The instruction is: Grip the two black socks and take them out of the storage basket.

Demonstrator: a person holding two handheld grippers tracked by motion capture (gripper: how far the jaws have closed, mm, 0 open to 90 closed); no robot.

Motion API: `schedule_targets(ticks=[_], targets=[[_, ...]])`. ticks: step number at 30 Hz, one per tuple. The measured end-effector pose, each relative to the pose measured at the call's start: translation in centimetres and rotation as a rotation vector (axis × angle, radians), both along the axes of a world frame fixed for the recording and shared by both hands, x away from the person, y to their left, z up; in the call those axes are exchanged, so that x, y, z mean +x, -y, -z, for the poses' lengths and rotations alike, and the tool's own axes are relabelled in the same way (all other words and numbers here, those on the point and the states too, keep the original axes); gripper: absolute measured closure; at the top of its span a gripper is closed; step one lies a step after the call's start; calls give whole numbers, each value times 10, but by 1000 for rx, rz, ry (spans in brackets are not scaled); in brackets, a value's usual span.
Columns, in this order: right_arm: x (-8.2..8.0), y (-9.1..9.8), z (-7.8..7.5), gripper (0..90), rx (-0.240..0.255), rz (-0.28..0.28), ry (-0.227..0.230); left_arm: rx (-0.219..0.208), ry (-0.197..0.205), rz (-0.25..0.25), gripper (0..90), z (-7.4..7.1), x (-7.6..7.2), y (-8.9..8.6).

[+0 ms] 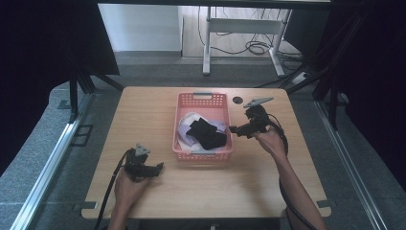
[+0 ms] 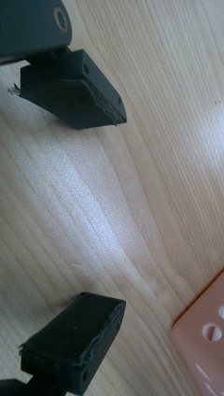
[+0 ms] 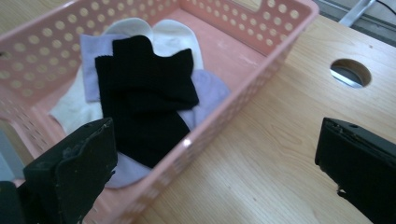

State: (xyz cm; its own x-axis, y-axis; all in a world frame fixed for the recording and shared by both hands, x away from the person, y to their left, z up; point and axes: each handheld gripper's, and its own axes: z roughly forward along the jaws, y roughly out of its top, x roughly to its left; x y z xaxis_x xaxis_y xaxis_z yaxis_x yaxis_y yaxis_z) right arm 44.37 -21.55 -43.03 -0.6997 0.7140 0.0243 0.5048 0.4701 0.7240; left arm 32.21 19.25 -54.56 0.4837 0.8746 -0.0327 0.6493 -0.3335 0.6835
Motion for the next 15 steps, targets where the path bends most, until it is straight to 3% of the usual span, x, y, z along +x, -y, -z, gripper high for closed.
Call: schedule_targets(ticks=[15], targets=[[15, -45, -9, 33, 3, -41, -56, 0, 0, 0, 105, 0, 0, 0]])
